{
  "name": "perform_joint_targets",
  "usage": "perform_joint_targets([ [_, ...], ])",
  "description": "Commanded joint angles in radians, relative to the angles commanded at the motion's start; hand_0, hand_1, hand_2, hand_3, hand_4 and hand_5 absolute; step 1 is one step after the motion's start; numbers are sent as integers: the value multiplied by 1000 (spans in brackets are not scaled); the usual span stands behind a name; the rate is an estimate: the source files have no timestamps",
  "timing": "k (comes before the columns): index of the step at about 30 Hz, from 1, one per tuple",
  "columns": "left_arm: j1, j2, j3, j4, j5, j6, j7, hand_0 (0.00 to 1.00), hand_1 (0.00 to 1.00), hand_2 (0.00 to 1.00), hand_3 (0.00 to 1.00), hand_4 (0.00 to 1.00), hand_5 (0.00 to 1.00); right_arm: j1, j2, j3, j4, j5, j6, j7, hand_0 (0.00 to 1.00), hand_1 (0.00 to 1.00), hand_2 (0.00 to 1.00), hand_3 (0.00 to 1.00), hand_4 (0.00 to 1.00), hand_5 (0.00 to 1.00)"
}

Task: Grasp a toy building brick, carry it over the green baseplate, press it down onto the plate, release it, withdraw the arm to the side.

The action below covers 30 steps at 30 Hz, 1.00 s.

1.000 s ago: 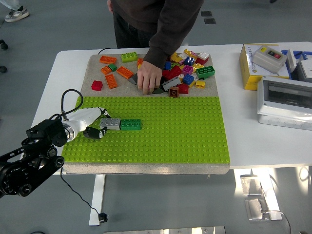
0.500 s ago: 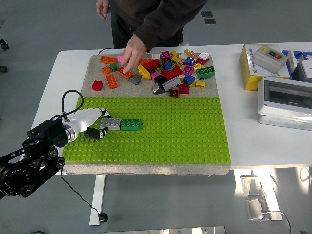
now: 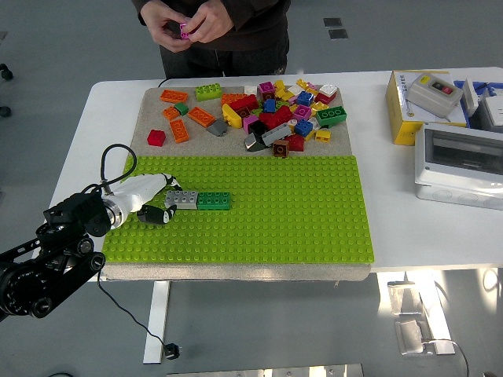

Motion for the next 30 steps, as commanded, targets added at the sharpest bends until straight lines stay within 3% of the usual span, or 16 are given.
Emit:
perform_joint_targets([
  [30, 1, 12, -8, -17, -10, -6, -6, 998, 956, 955, 776, 511, 178, 0, -1, 27, 0, -25, 4, -7, 643, 565, 622, 760, 422, 998],
])
